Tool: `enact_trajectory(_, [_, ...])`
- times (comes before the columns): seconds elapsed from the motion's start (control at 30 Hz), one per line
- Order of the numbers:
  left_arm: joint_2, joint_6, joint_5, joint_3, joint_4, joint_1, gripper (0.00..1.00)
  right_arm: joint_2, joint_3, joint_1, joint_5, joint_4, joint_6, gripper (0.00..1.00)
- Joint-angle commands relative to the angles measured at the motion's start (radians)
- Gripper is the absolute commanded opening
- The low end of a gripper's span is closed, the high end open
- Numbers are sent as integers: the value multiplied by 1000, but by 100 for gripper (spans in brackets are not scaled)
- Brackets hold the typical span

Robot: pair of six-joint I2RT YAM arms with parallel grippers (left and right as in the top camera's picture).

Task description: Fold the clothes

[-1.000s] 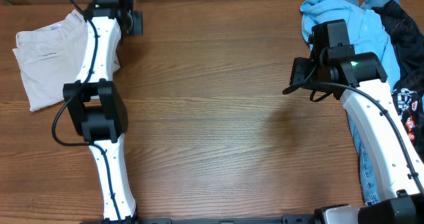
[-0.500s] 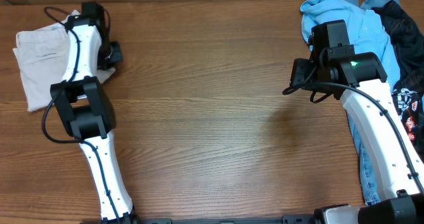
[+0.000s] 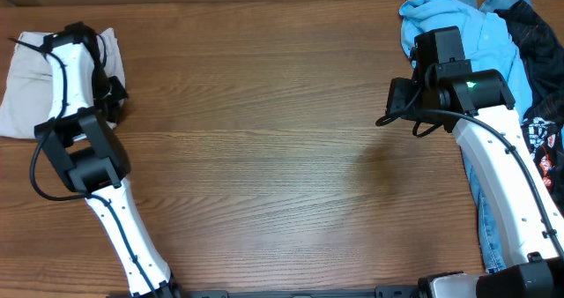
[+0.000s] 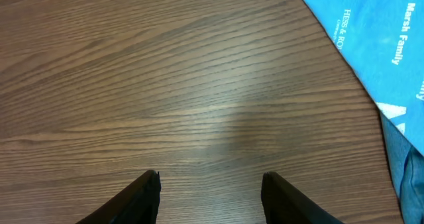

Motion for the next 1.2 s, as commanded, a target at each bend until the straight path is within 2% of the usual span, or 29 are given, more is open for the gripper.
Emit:
enact_trajectory(0.0, [20,35,-18,-5,8,-22,4,-1,8,-4,11,11,10,53])
enact_trajectory(0.13, [-24,68,3,-5,32,-59,4,-1,8,-4,11,22,11,54])
enact_trajectory(0.27, [-100,111,99,-5,42,-101,4,-1,8,-4,10,37,11,54])
enact_trajectory(0.47, [-262,126,190,-5,36,-174,4,6,8,-4,5,90,9,65])
enact_trajectory(0.57, [-358,129,237,-5,45,-216,7,14,8,-3,-64,154,-60,72])
enact_trajectory(0.6, [-387,129,245,-5,47,-229,19,17,8,-3,-90,174,-83,73])
enact_trajectory(0.63, [-414,128,246,-5,48,-243,38,21,8,-3,-110,196,-106,75])
enact_trajectory(0.67, [-438,128,246,-5,48,-256,72,24,8,-3,-110,213,-115,77])
enact_trajectory(0.7, [-461,128,245,-5,48,-272,100,29,8,-3,-108,229,-119,81])
enact_trajectory(0.83, [-506,123,247,-5,29,-322,100,52,8,-3,-116,289,-184,90])
enact_trajectory(0.9, [-508,121,247,-5,1,-338,100,69,8,-3,-123,309,-192,100])
enact_trajectory(1.17, [-505,121,253,-5,-219,-352,100,87,8,-3,-192,179,-147,100])
